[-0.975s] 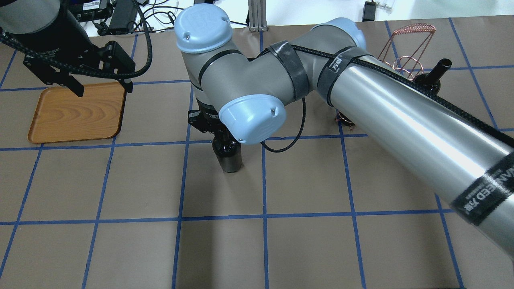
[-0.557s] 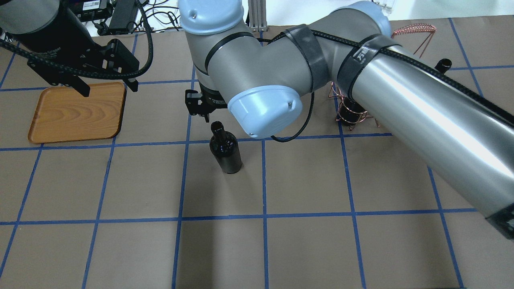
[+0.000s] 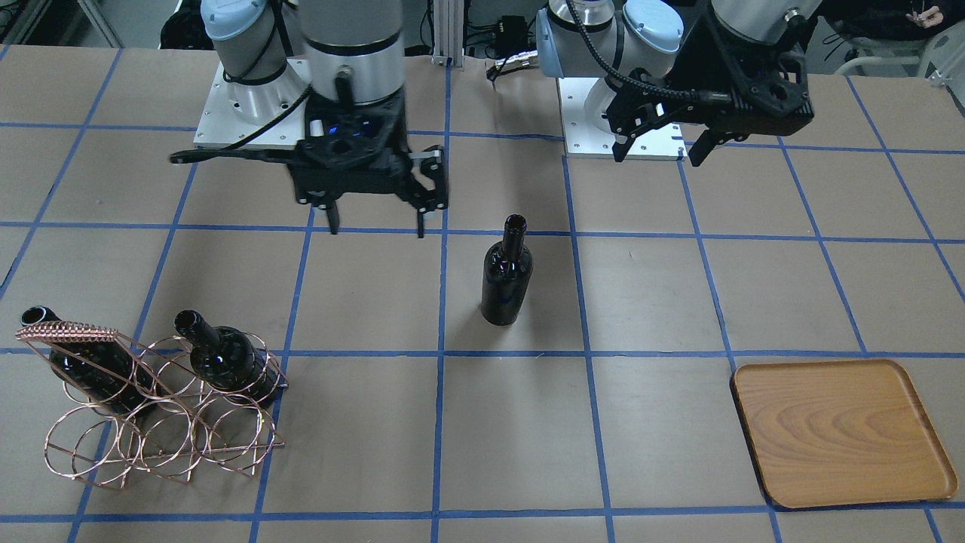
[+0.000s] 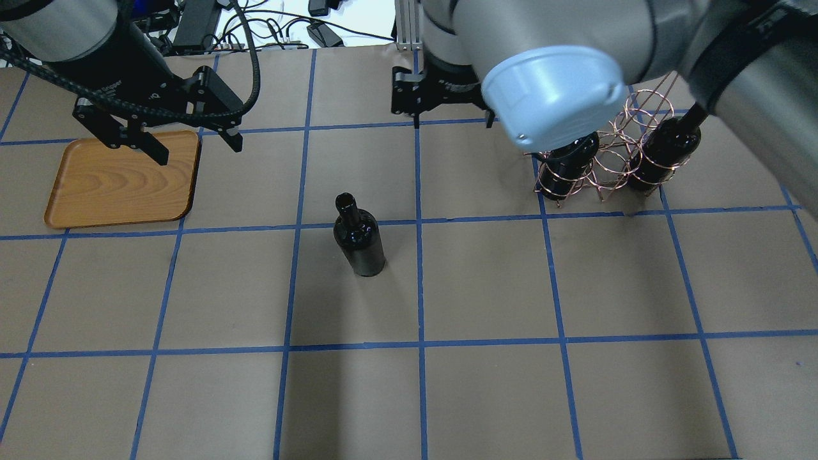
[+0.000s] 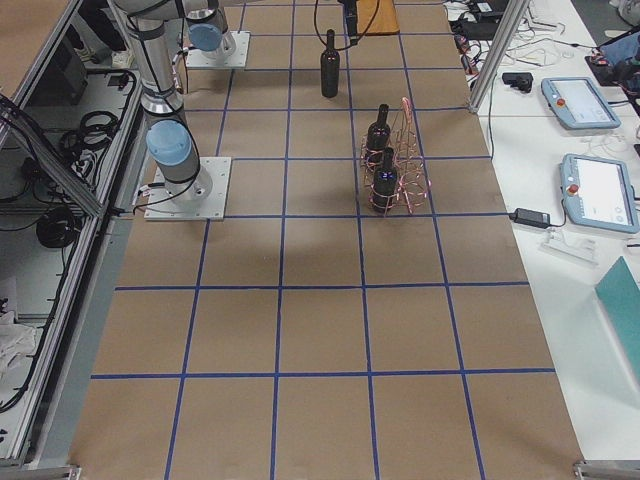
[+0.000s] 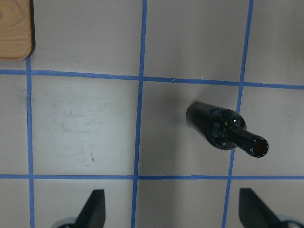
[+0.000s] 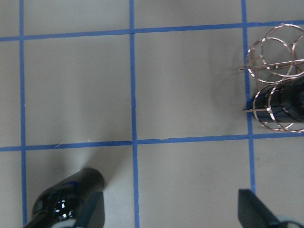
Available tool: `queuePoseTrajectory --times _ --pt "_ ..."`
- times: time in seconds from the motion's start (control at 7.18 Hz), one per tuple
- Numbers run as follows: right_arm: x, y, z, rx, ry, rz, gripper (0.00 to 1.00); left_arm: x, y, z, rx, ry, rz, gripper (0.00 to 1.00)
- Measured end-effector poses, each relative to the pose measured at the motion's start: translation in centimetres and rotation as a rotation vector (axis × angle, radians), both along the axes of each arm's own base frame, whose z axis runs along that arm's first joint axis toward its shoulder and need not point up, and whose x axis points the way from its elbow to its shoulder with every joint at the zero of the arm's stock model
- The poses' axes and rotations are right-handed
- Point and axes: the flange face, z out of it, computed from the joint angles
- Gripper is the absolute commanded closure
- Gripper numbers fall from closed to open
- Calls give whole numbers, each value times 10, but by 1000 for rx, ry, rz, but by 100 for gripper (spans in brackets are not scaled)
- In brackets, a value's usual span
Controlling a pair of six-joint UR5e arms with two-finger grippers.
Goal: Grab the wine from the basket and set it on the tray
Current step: 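Open and withdraw the right gripper while the left arm reaches toward the bottle, then lower the left gripper onto the bottle neck and close it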
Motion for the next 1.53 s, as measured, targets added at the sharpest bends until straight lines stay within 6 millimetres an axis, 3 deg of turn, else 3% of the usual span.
queuePoseTrajectory --times 0.28,0.42,0.56,0.84,1.25,1.53 --pt "-76 -24 9 4 24 -33 0 -55 6 -27 29 -8 11 0" --pt "-104 -26 13 19 50 57 0 -86 7 -49 30 -25 12 0" --pt "-118 -20 16 52 63 123 0 -111 7 -70 26 -52 6 0" --pt "-126 -3 19 128 65 165 0 -137 -1 -101 11 -78 13 0" --pt "-127 6 17 183 66 177 0 -146 -15 -125 7 -86 15 0" --pt "-127 7 17 190 63 181 0 -146 -13 -138 21 -91 21 0"
